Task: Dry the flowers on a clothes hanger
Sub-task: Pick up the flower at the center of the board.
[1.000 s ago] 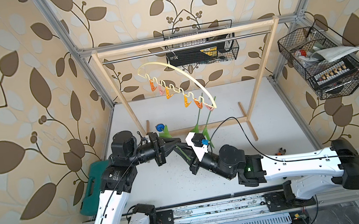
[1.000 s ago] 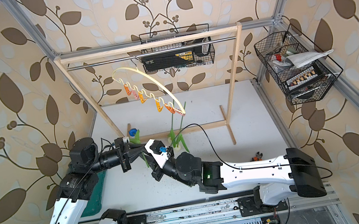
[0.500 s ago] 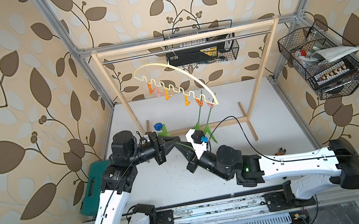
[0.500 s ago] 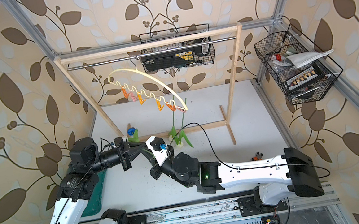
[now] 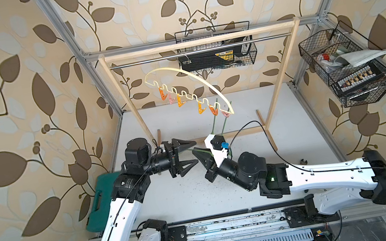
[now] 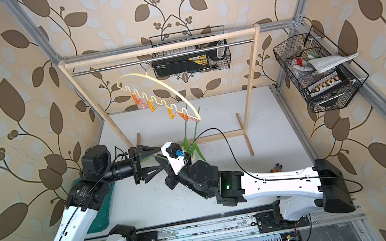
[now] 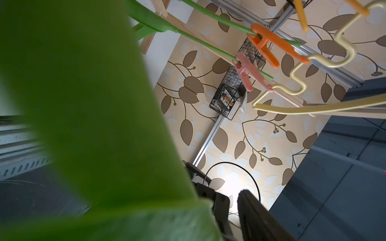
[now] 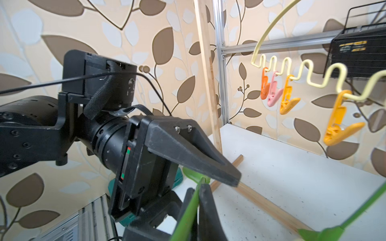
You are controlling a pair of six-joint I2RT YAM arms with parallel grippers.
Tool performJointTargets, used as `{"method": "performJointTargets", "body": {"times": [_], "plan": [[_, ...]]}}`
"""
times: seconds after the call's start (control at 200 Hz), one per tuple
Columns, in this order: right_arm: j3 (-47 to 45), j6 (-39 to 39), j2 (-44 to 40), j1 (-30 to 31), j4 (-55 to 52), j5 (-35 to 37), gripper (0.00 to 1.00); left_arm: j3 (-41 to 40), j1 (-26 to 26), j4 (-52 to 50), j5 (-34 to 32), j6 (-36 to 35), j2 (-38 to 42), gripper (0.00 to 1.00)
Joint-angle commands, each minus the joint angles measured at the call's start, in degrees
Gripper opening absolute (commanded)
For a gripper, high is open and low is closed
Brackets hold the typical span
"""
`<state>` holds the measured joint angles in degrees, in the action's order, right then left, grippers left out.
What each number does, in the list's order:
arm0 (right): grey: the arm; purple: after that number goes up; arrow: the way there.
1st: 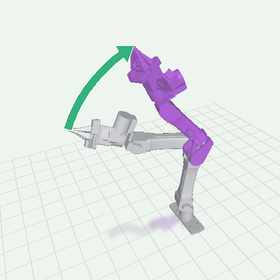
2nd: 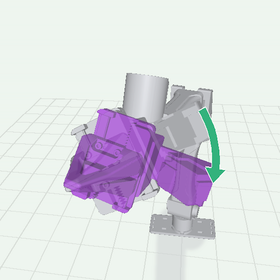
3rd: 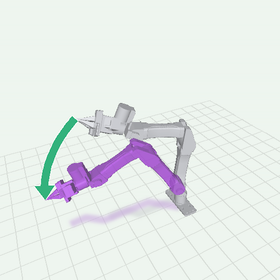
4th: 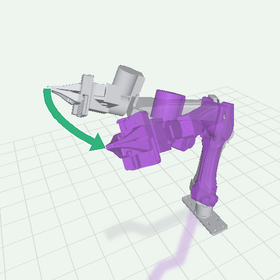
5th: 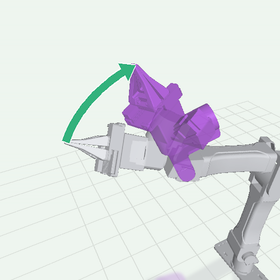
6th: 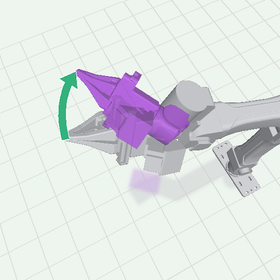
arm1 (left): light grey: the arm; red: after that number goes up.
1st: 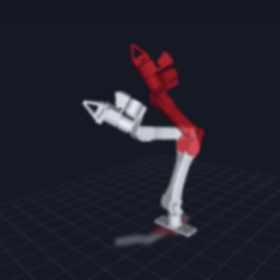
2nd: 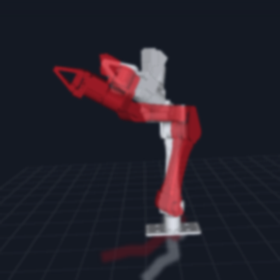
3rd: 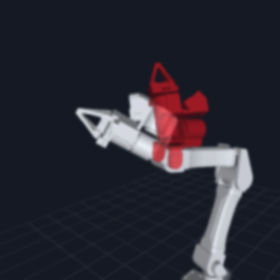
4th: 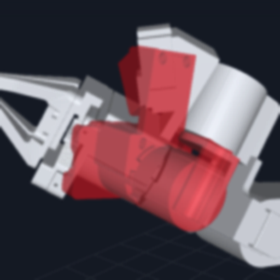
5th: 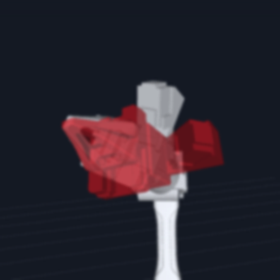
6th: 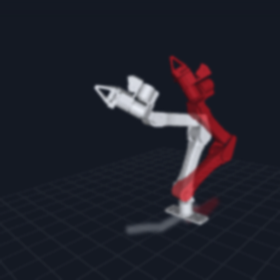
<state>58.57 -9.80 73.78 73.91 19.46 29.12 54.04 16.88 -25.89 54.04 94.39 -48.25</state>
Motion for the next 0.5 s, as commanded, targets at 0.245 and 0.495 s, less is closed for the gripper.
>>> {"method": "performJointTargets", "body": {"times": [0.245, 0.495], "plan": [[4.20, -8.41, -12.38, -17.53, -38.08, -24.55, 0.00, 17.65, -0.19, -22.97, -14.30, -32.12, -3.05, 0.73], [6.03, -7.14, -15.79, -31.04, -55.68, -57.81, 0.00, 6.29, -0.05, -8.64, -17.75, -46.57, 8.89, 0.78]]}}
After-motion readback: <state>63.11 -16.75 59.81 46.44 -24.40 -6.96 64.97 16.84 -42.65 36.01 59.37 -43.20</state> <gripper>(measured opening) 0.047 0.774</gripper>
